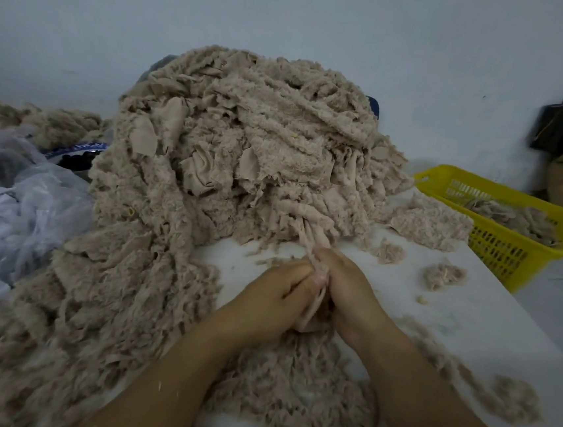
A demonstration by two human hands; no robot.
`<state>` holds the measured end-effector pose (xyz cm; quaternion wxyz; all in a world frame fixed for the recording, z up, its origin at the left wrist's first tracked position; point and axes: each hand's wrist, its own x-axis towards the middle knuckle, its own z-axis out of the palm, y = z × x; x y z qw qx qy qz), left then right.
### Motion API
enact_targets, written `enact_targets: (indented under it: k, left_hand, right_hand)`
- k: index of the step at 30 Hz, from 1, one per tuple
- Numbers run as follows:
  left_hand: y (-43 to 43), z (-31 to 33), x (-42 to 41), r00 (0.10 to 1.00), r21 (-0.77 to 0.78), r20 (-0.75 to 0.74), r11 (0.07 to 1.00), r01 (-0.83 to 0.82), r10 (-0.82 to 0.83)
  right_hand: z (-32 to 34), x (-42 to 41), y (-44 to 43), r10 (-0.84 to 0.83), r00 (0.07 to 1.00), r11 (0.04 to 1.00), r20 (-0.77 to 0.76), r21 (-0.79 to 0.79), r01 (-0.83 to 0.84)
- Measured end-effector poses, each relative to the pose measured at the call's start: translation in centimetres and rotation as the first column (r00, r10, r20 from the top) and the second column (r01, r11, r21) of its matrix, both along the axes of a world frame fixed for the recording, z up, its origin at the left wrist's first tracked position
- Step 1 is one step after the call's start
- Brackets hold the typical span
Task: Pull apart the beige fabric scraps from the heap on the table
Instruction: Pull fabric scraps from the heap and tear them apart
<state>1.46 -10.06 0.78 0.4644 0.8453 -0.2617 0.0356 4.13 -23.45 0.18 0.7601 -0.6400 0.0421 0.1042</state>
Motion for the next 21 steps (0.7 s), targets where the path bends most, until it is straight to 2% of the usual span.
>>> enact_targets:
  k: [2, 5, 7, 9, 10, 12, 13, 15, 18, 21]
  left_hand:
    - [0.1, -0.3, 0.2, 0.999, 0.028, -0.01, 0.998, 0.052, -0.051]
    - [0.6, -0.3, 0.7, 0.997, -0.022, -0.071, 1.0, 0.02, -0.022]
    - [1.3, -0.5, 1.6, 0.985, -0.13, -0.063, 0.977, -0.166, 0.159]
    - [2.0, -0.4, 2.1, 0.931, -0.184, -0.091, 0.913, -0.364, 0.353]
    - [2.3, -0.4, 2.2, 0.912, -0.183, -0.127, 0.894, -0.408, 0.39]
    - [2.6, -0.3, 2.0, 0.897, -0.241, -0.289, 0.881, -0.406, 0.334]
    - [2.6, -0.1, 1.8, 0.875, -0.323, -0.408, 0.856, -0.404, 0.259]
    - [2.9, 0.2, 1.8, 0.804, -0.46, -0.579, 0.76, -0.459, 0.135]
    - [3.4, 0.3, 2.2, 0.714, -0.597, -0.699, 0.589, -0.545, -0.048]
    - [3.6, -0.1, 2.6, 0.625, -0.635, -0.756, 0.452, -0.626, -0.195]
  right_hand:
    - [-0.2, 0.2, -0.2, -0.058, 0.998, 0.998, -0.016, -0.012, 0.058]
    - [-0.4, 0.1, 0.1, -0.082, 0.992, 0.992, 0.097, -0.089, 0.091]
    - [0.0, -0.3, 0.2, -0.032, 0.975, 0.971, 0.22, -0.222, 0.083]
    - [0.1, -0.8, 0.6, 0.116, 0.929, 0.938, 0.35, -0.345, 0.013]
    - [0.1, -1.1, 1.0, 0.216, 0.889, 0.913, 0.405, -0.406, -0.037]
    - [-0.1, -1.9, 1.8, 0.402, 0.789, 0.852, 0.465, -0.505, -0.136]
    - [-0.2, -2.3, 2.2, 0.472, 0.745, 0.823, 0.471, -0.538, -0.182]
    - [-0.3, -2.5, 2.4, 0.56, 0.685, 0.776, 0.466, -0.586, -0.236]
    - [-0.6, -2.2, 2.1, 0.622, 0.646, 0.733, 0.442, -0.621, -0.28]
    - [-0.9, -2.0, 2.2, 0.658, 0.631, 0.697, 0.411, -0.648, -0.306]
